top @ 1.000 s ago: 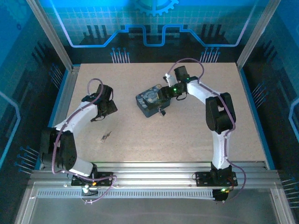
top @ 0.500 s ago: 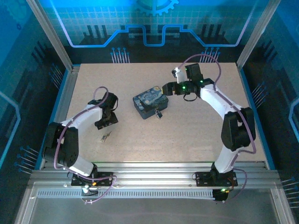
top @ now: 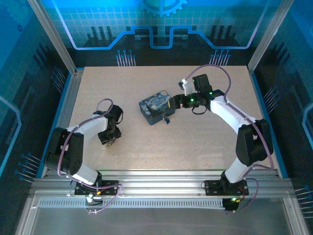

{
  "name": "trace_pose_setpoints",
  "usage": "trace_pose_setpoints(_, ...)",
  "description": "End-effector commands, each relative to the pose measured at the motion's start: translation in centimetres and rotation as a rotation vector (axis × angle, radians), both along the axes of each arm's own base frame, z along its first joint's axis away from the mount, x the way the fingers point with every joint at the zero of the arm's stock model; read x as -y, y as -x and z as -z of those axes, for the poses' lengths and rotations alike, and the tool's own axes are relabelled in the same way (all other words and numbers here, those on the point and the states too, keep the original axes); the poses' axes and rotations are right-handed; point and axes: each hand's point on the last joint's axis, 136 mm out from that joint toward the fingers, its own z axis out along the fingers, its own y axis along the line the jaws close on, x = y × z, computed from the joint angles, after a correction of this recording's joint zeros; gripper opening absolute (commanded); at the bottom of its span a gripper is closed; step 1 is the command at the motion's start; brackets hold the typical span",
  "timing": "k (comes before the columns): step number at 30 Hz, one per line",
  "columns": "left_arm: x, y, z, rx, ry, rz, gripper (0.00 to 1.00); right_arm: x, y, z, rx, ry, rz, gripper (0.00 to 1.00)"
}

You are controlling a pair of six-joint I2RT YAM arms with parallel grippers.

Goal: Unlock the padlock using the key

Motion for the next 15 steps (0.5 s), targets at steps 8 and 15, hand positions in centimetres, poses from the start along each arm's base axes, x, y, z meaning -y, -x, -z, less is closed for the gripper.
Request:
trace_pose_setpoints(8, 0.9, 1.0, 1.4, -0.001, 0.068, -0.028, 0.47, -0.9, 2.0, 0.8, -0.021, 0.017, -0.021, 0.73)
trace_pose_setpoints(15, 1.2, 0.5, 1.6, 0.004, 0.076, -0.022, 0.31, -1.7, 2.8, 0.8, -0.022, 0.018, -0.043, 0.73)
